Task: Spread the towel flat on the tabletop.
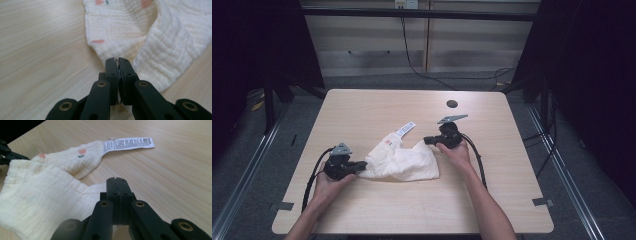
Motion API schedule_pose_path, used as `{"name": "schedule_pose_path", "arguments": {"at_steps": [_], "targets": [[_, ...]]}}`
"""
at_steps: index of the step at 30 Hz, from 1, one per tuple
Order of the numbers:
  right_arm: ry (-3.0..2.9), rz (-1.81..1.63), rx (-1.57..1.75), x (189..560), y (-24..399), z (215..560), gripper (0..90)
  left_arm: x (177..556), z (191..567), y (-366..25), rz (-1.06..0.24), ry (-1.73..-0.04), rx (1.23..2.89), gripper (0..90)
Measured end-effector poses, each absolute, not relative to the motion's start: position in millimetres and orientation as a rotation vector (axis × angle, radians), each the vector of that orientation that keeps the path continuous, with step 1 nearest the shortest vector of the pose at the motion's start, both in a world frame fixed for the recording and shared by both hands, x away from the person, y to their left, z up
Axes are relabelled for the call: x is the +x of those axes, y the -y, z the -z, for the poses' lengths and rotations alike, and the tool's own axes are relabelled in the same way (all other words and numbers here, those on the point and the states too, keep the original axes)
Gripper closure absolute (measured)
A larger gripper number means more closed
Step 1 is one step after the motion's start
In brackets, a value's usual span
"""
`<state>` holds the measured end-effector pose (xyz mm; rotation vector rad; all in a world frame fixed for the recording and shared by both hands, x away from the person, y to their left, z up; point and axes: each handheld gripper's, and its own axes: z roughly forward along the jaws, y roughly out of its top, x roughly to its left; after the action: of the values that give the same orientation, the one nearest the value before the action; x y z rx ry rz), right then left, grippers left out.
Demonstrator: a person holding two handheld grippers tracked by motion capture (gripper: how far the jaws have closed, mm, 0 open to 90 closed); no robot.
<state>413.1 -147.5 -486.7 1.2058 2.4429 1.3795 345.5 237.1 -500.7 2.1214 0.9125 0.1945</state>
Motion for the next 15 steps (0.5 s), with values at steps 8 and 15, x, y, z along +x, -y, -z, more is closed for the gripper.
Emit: {"name": "schedule_pose_path", "arguments": {"at_steps": [8, 15], "targets": [[-2.398, -1.459, 1.183, 402, 162, 460, 90.0, 339, 479, -247, -0.208, -0.888, 1.996, 87.2], [-2.326, -1.499, 1.152, 398, 177, 429, 90.0, 341, 437, -254, -0.273, -0.851, 1.854, 87.7]]}}
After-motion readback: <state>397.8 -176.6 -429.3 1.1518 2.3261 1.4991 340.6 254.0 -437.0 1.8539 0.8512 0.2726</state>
